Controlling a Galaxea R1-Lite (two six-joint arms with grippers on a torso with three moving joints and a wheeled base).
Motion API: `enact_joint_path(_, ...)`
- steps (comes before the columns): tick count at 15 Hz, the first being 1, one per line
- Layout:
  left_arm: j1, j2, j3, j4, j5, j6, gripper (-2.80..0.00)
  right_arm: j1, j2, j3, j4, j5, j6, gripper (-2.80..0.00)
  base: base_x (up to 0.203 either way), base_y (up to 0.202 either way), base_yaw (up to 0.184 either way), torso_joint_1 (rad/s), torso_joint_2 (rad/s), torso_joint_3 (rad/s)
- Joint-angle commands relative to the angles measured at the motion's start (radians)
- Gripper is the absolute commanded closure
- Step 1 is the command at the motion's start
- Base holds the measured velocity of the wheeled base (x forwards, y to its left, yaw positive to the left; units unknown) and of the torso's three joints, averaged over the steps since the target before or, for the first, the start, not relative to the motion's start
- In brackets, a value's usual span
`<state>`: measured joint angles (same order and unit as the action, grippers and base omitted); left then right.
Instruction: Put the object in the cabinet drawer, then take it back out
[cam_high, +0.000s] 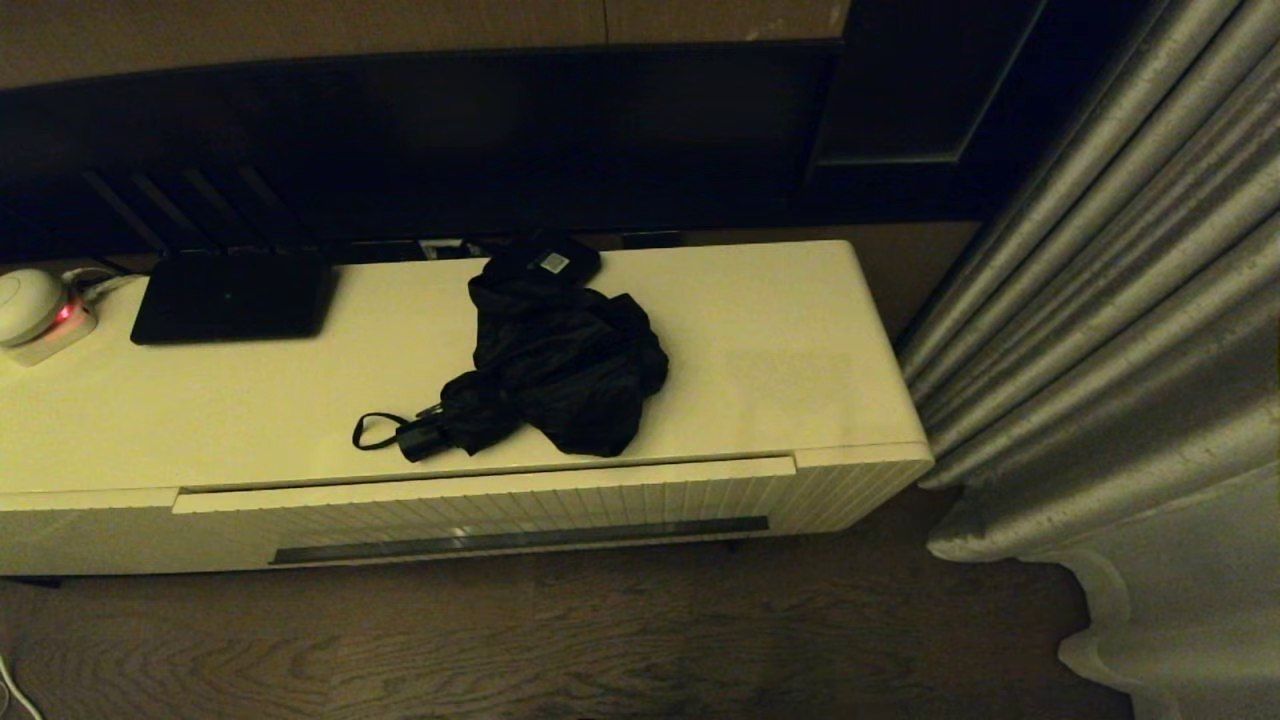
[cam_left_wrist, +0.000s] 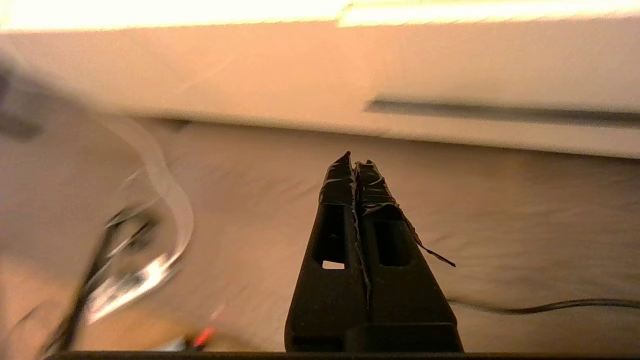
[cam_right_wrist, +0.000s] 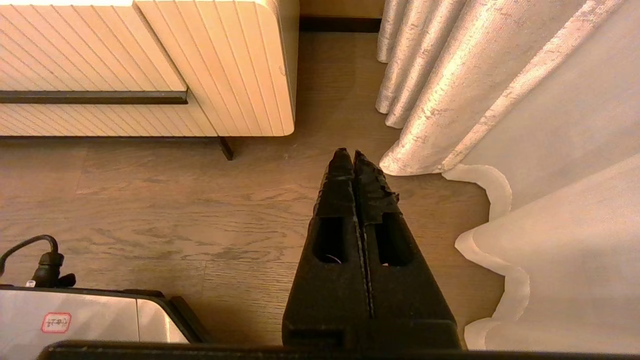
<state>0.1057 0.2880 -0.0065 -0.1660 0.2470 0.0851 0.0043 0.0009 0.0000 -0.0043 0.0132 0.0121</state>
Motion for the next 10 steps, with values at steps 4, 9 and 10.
enact_joint_path(4, -0.056, -0.023, 0.01, 0.012, -0.128, -0.019, 0.0, 0.0, 0.001, 0.0, 0.0, 0.001, 0.0, 0.0, 0.0, 0.0, 0.0, 0.0, 0.0, 0.0)
enact_joint_path(9, -0.089, -0.209, 0.01, 0.073, -0.202, -0.04, 0.0, 0.0, 0.001, 0.0, 0.0, 0.001, 0.0, 0.0, 0.0, 0.0, 0.0, 0.0, 0.0, 0.0)
enact_joint_path(10, -0.092, -0.258, 0.008, 0.116, -0.236, -0.035, 0.0, 0.0, 0.001, 0.0, 0.0, 0.001, 0.0, 0.0, 0.0, 0.0, 0.0, 0.0, 0.0, 0.0)
